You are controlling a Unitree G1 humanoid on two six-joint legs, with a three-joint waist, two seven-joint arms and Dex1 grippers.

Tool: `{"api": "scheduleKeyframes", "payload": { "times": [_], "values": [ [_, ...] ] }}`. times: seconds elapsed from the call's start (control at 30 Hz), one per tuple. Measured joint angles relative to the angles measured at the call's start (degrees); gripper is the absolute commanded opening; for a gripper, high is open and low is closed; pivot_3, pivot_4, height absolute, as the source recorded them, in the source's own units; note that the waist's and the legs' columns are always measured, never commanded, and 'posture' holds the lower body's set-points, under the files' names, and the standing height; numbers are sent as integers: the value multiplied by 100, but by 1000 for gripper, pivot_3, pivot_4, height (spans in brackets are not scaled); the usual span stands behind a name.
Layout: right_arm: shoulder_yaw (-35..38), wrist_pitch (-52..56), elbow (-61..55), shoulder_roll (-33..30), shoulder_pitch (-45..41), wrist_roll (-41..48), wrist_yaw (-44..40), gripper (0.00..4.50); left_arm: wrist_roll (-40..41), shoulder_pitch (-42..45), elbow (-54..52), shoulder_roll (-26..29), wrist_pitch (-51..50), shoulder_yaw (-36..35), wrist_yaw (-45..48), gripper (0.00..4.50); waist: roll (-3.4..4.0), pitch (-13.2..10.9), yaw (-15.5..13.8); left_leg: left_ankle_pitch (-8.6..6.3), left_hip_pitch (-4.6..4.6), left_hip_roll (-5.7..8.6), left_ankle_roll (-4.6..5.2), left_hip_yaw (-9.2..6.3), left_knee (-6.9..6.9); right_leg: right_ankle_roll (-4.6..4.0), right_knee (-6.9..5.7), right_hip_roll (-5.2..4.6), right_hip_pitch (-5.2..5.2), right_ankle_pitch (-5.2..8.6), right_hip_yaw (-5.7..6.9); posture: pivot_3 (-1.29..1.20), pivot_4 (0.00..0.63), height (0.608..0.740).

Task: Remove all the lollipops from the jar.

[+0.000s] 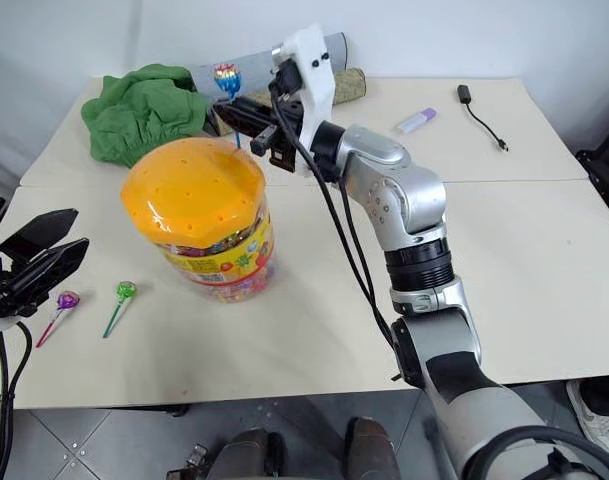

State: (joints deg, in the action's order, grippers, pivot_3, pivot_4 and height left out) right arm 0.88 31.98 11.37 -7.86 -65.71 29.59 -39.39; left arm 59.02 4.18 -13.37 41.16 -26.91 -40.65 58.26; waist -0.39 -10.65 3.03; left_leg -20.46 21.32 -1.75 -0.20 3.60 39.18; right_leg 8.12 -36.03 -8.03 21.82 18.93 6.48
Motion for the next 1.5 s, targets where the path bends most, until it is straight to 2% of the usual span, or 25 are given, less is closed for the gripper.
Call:
{"api": "scheduleKeyframes", "payload": {
  "times": [0.07,0.1,0.27,0.3,0.43,0.47,0.53,0.67,0.77,0.8,0.87,1.0,1.1,1.2,1.27,1.33,1.4,1.5],
  "values": [
    [221,-329,-14,-75,-27,79,-85,21,195,242,-70,9,-55,61,-46,3063,0,0,2,0,-1,1,0,-4,0,0,0,-1,-1,0,-1,0,150,740],
    [265,-324,-44,-311,-34,141,-212,21,188,296,-132,90,-58,157,35,3063,0,0,-5,0,1,4,0,-3,1,1,-1,-2,-4,-1,-1,0,150,740],
    [533,219,-134,-2812,461,-124,-928,21,-106,370,-197,549,-54,785,728,3063,-2,1,-145,-6,0,12,9,16,-4,2,15,-3,-23,-1,-1,0,150,740],
    [410,353,-151,-3313,779,-329,-1024,21,-186,390,-201,640,-42,935,866,3063,-3,1,-149,-6,1,11,9,16,-8,2,18,-1,-22,-1,1,0,150,740],
    [199,705,-186,-4277,1960,-895,-1051,21,-515,487,-188,783,84,1280,1219,3063,9,-5,-132,-5,-1,2,5,62,-11,2,34,0,-13,0,1,0,150,740],
    [166,733,-251,-4663,2593,-1128,-1029,21,-655,481,-163,826,154,1403,1314,3063,9,-5,-150,-4,-3,-2,4,63,-11,2,34,1,-13,0,2,0,150,740],
    [147,711,-246,-4982,3478,-1484,-985,21,-869,421,-65,855,208,1503,1439,3063,12,-7,-154,-2,-4,-1,8,79,-6,2,34,0,-11,0,-9,0,150,740],
    [185,444,-359,-5004,4518,-1771,-809,21,-1072,470,89,938,199,1654,1451,3063,13,-7,-114,0,-22,-8,8,113,-4,1,34,1,-9,0,-38,0,150,740],
    [378,264,-467,-4916,4795,-1805,-664,21,-1229,576,216,960,206,1663,1398,3063,15,-6,-149,0,-22,-8,8,111,-1,2,33,1,-8,0,-40,0,150,740],
    [473,249,-472,-4880,4857,-1790,-629,524,-1250,591,263,962,210,1660,1378,3063,14,-6,-155,0,-21,-8,8,109,0,2,32,0,-8,0,-38,0,150,740],
    [710,313,-469,-4721,4953,-1691,-537,1040,-1359,610,296,962,210,1659,1292,3063,14,-6,-165,0,-17,-6,8,106,1,2,33,-1,-9,-1,-38,0,150,740],
    [1117,119,-519,-4652,5212,-1481,-658,2384,-1493,634,298,963,258,1628,1161,3063,15,-6,-221,0,-15,-5,8,103,1,2,34,0,-8,-1,-35,0,150,740],
    [1567,-346,-730,-4581,5441,-1132,-1064,3455,-1634,623,319,969,297,1566,1064,3063,15,-6,-281,0,-15,-5,9,105,1,2,36,1,-8,-1,-35,0,150,740],
    [2402,-1310,-1021,-4150,5599,-226,-2049,4474,-1722,477,636,1033,343,1293,1015,3063,15,-6,-283,0,-19,-8,9,107,0,2,37,6,-9,-1,-37,0,150,740],
    [2678,-1605,-1232,-4028,5558,228,-2440,4474,-1853,323,862,1091,412,1140,1013,3063,15,-6,-280,0,-22,-8,9,109,-1,2,37,5,-11,-1,-38,0,150,740],
    [2629,-1603,-1577,-4030,5452,529,-2734,4474,-1971,128,1108,1096,489,1037,999,3063,15,-6,-282,0,-23,-10,9,105,0,2,36,6,-12,-1,-37,0,150,740],
    [2225,-1770,-1985,-4003,5359,540,-2981,4474,-2136,-56,1262,1026,659,999,921,3063,14,-6,-283,0,-25,-11,9,104,1,2,33,5,-13,-1,-37,0,150,740],
    [1346,-2274,-2408,-3540,5284,246,-3103,4474,-2395,-278,1306,729,971,1009,683,3063,6,-1,-284,-1,-23,-9,9,102,2,2,28,2,-11,-1,-36,0,150,740]
  ]
}}
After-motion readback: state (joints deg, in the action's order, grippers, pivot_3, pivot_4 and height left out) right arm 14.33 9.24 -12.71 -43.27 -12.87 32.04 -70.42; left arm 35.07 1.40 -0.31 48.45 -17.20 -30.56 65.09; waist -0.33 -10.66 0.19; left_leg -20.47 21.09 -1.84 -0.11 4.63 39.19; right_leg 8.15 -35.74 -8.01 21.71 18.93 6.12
